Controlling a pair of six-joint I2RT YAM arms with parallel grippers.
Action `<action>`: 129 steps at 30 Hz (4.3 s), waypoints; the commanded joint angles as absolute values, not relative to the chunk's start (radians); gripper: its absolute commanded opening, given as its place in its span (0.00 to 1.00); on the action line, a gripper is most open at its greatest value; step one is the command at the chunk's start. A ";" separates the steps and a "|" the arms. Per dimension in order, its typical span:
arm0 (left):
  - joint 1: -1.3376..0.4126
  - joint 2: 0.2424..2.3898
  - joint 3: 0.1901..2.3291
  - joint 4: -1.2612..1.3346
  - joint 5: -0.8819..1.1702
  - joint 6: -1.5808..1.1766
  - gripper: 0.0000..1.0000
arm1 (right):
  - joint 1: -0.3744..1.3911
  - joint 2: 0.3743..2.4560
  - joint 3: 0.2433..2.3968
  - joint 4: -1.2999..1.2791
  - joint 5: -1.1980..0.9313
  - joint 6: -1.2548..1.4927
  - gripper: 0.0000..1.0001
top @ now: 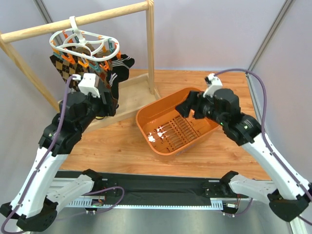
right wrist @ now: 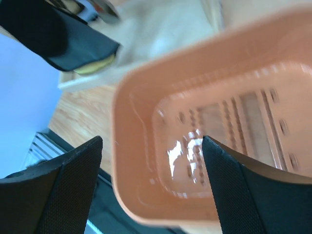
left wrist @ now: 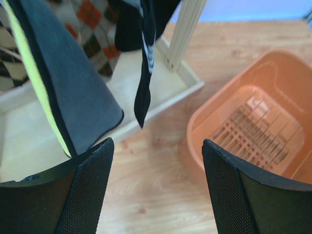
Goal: Remove the socks clipped to the hanger
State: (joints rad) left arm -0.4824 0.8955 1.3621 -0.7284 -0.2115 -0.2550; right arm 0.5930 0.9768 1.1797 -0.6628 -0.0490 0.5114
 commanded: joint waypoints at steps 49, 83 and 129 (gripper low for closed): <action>-0.413 0.920 0.911 -0.021 -0.157 -0.222 0.24 | 0.919 1.948 2.232 -0.032 -0.107 0.178 0.68; -0.413 0.753 0.833 -0.011 -0.006 -0.305 0.00 | 0.960 1.959 2.201 -0.092 -0.041 0.155 0.52; -0.410 0.732 0.821 0.032 0.080 -0.339 0.00 | 0.980 2.059 2.261 0.055 0.058 0.150 0.42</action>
State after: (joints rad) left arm -0.4160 0.7380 0.8230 -0.0177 0.0669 -0.3321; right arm 0.9787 2.0438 2.2108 0.0006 0.0509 0.1417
